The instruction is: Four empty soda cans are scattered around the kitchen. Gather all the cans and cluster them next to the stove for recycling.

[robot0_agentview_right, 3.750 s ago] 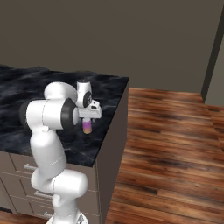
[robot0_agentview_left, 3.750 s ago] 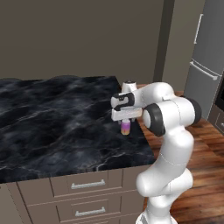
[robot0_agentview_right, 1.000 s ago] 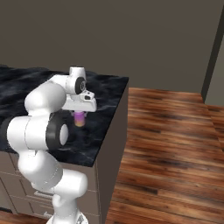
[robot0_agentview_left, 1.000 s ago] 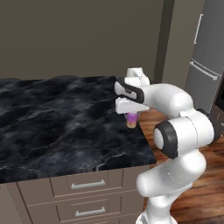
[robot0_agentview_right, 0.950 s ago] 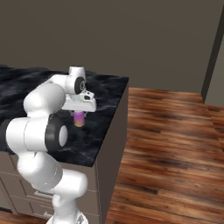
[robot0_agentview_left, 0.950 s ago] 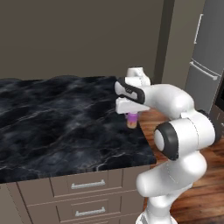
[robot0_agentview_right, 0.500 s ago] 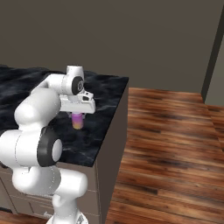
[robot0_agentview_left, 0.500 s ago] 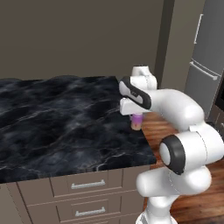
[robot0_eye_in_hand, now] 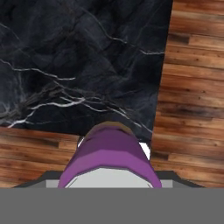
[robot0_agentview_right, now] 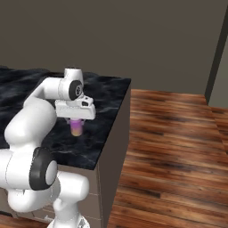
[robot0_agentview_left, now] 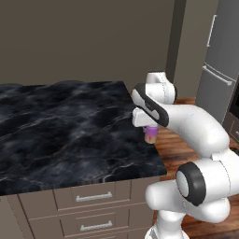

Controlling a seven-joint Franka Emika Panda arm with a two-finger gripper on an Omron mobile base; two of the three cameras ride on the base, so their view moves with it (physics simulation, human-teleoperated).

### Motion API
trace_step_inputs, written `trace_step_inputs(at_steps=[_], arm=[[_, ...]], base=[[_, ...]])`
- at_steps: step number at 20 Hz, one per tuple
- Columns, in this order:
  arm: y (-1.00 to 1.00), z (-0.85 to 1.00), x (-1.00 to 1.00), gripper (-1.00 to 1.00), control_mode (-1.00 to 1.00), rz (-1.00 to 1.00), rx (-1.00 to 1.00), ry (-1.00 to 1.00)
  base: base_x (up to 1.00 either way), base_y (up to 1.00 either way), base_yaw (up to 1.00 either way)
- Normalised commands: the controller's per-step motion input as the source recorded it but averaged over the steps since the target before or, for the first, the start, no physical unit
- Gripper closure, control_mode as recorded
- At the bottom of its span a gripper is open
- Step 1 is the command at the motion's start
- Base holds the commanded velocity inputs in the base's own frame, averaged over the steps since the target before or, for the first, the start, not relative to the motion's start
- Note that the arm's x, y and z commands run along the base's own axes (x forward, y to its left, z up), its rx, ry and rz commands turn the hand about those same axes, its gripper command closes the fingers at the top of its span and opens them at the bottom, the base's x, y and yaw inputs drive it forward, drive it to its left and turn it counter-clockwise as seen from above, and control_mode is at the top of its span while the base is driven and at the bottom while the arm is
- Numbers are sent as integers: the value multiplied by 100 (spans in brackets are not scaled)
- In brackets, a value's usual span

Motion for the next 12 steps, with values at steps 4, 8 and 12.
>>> trace_step_inputs(at_steps=[4,8,12], arm=[[0,8,-26,100,-100,0,0,0],[0,8,-29,100,-100,0,0,0],[0,7,-35,100,-100,0,0,0]], base=[[0,0,0],[0,0,0],[0,0,0]])
